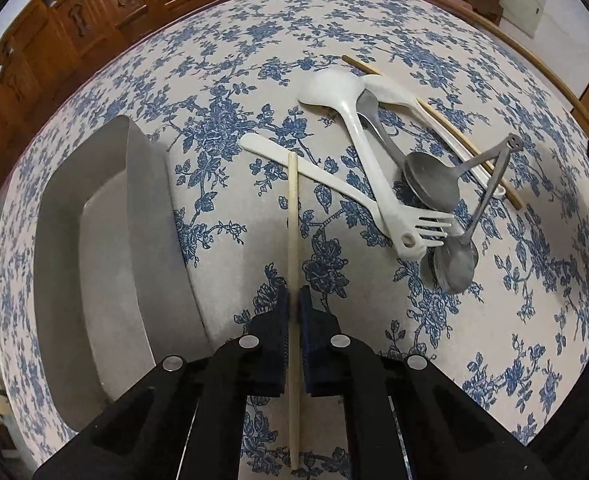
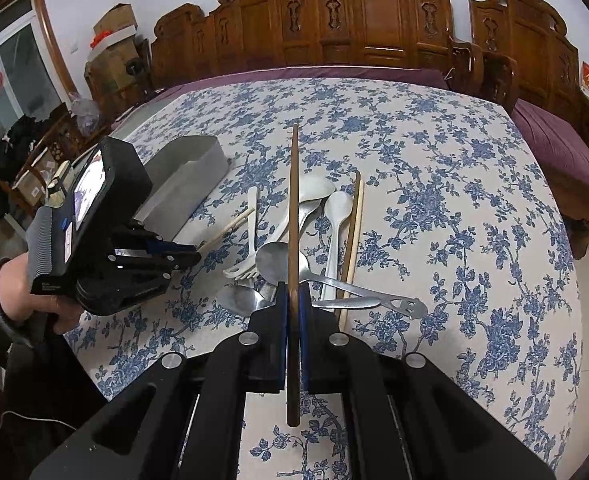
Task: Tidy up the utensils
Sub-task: 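Carry the light chopstick with the left tool into the grey tray and open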
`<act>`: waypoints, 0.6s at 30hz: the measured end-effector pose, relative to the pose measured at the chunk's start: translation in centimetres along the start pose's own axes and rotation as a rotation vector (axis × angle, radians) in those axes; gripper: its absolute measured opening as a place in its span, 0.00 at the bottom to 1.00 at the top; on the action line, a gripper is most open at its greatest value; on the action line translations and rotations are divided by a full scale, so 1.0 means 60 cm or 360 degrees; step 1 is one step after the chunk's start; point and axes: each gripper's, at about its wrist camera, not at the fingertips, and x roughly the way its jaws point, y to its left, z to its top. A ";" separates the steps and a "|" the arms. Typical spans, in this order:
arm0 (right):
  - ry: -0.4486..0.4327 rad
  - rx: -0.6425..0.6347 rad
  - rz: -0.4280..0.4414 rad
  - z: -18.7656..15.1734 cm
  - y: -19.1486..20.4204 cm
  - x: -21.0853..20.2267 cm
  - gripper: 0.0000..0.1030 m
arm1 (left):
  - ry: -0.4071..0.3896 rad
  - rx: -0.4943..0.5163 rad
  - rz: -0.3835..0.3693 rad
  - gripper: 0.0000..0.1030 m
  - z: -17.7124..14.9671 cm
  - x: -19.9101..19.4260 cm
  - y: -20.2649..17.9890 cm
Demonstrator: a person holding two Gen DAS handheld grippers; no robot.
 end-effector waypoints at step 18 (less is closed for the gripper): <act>-0.0047 0.0012 0.0058 0.047 0.090 0.039 0.06 | -0.0366 -0.0273 -0.0036 0.04 0.003 -0.171 0.126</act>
